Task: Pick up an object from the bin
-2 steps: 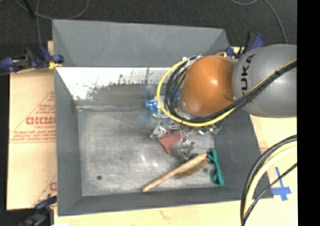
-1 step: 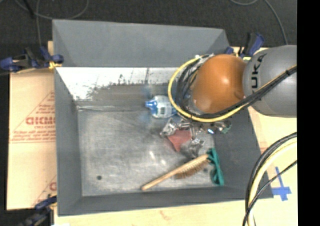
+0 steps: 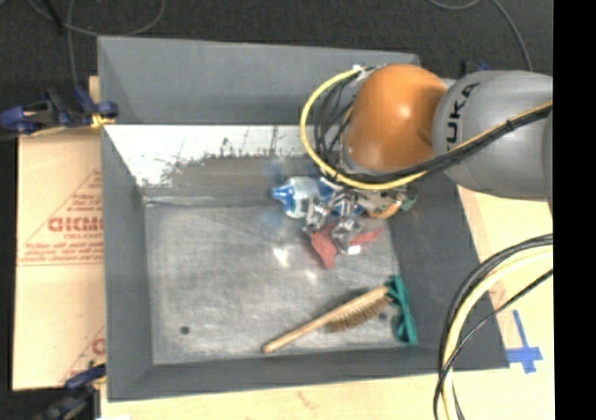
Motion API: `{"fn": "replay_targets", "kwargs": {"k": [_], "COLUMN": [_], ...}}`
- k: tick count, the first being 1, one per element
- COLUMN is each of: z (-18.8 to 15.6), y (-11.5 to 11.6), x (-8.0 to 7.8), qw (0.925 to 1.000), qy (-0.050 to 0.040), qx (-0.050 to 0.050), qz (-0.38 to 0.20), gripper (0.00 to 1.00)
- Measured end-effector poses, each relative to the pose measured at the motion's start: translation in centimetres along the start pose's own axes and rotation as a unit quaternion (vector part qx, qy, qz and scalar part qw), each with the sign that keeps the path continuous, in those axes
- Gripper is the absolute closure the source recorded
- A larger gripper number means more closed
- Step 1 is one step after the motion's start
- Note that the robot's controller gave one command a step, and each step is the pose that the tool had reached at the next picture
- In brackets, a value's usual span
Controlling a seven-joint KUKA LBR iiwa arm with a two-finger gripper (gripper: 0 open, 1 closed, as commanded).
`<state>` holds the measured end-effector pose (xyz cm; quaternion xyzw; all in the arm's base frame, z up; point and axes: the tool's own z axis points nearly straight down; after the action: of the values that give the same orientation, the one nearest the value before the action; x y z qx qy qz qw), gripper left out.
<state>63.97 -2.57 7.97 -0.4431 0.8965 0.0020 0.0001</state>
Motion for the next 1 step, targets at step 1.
{"fn": "replay_targets", "kwargs": {"k": [1], "z": [-0.01], "y": [-0.03], "x": [0.01], "qw": [1.0], "qy": [0.0002], "qx": [0.0], "qz": [0.002], "gripper": [1.0]}}
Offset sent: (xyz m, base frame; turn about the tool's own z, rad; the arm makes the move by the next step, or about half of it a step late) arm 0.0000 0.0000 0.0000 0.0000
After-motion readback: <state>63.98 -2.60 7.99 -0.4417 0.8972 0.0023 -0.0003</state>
